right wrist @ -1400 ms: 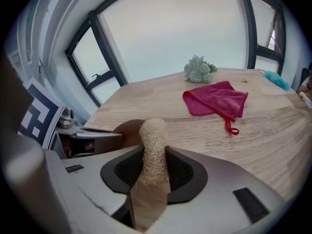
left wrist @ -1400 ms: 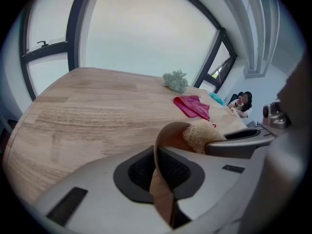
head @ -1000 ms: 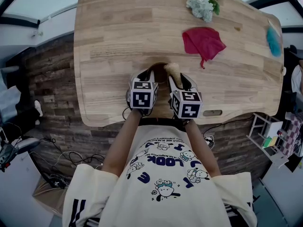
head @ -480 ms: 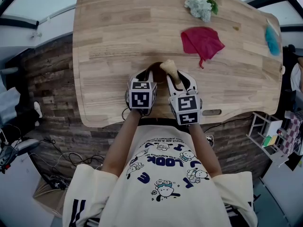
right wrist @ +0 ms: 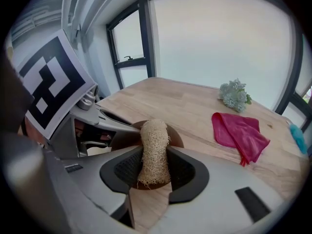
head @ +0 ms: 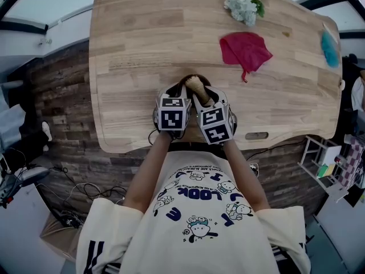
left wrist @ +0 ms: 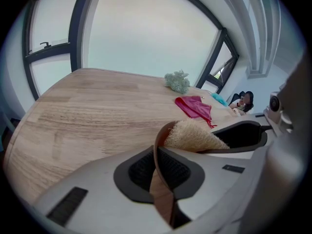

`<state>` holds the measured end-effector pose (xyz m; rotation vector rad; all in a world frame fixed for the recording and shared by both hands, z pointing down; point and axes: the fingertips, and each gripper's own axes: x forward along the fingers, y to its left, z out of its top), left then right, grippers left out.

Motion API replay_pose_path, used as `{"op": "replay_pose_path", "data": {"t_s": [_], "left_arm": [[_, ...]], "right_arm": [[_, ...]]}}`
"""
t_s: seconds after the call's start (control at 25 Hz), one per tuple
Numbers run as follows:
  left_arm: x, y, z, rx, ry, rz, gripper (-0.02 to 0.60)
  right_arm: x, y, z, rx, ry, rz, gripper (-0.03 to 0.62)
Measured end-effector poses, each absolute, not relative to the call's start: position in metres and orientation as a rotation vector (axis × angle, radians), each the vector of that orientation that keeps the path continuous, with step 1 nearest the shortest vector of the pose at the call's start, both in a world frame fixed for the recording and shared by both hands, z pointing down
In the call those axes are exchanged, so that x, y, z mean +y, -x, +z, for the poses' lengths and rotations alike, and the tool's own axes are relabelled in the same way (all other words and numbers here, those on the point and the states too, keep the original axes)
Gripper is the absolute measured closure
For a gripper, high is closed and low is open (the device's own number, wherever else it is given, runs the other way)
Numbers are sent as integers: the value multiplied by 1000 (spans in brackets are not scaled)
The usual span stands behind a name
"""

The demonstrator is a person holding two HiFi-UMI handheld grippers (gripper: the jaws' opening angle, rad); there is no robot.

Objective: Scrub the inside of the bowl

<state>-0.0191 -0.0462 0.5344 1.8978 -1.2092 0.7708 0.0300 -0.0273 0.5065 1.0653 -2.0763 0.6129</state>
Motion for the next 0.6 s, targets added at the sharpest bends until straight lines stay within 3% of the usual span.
{"op": "replay_pose_path", "data": {"t_s": [0.12, 0.28, 0.44, 0.6], "left_arm": [[-46, 20, 535, -1210, -1896, 774, 543], [-47, 18, 536, -1216, -1908, 773, 543], [-49, 18, 536, -1220, -1912, 768, 543], [-47, 18, 538, -1213, -1901, 775, 543]], "right_arm": [[-26, -29, 505, -2087, -1054, 610, 442], [-24, -27, 494, -2123, -1054, 597, 364], [-28, -27, 486, -2141, -1091, 596, 367], [-33, -27, 486, -2144, -1106, 596, 458]]}}
